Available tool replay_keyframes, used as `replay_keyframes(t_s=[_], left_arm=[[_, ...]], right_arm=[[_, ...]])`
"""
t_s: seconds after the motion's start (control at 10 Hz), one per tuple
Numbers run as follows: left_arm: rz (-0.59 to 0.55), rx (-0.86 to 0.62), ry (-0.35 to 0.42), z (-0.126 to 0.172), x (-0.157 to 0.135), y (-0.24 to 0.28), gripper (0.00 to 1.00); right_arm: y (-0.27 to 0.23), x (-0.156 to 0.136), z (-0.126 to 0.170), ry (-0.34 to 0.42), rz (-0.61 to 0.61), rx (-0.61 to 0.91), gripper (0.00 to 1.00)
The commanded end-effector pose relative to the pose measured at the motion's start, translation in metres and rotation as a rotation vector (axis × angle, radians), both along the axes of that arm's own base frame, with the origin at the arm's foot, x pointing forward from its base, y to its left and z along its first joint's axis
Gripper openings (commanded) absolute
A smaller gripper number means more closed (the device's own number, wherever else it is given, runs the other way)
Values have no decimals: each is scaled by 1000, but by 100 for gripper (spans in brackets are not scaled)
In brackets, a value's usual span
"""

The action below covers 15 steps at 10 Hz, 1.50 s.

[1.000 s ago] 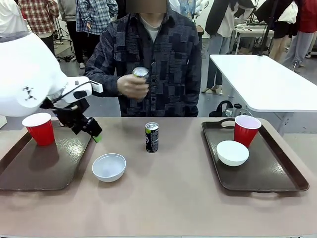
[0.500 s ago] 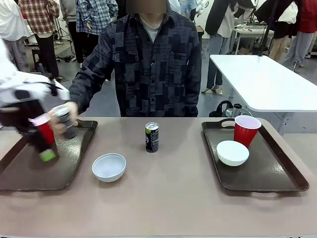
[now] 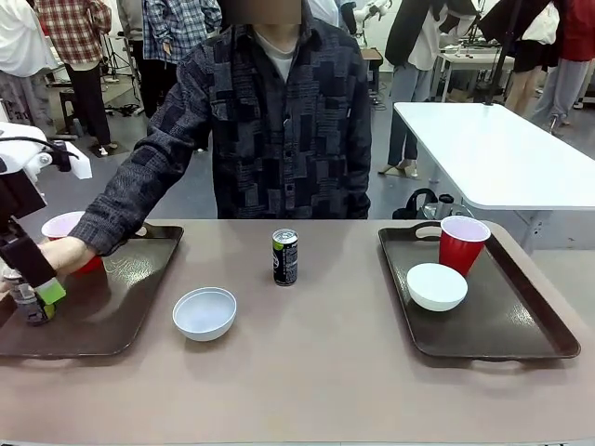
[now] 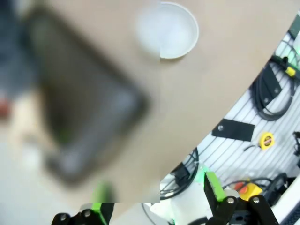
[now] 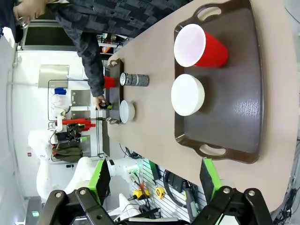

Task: Prepare tableware on both trays.
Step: Pick up a Picnic Bowl from the table and place it on a Handle tray.

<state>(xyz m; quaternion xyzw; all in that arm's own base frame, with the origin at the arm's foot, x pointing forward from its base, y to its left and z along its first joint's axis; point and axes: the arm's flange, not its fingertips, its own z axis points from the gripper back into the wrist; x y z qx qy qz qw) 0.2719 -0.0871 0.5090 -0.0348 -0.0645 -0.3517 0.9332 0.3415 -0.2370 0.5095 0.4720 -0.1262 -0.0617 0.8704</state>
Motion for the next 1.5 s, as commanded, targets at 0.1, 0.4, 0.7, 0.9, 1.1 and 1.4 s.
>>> replay_keyframes(t_s=[0.1, 0.4, 0.7, 0.9, 1.1, 1.4], left_arm=[[58, 24, -20, -31, -7, 8, 100], [136, 15, -64, -46, 12, -7, 100], [284, 40, -121, -76, 60, -43, 100], [310, 51, -133, -96, 81, -63, 100], [322, 72, -120, -126, 94, -87, 100], [328, 86, -106, -157, 109, -112, 100]], right_arm=[[3, -1, 2, 10, -8, 20, 100], [3, -1, 2, 10, -8, 20, 100], [3, -1, 2, 10, -8, 20, 100], [3, -1, 2, 10, -8, 20, 100], [3, -1, 2, 10, -8, 20, 100], [3, -1, 2, 10, -8, 20, 100]])
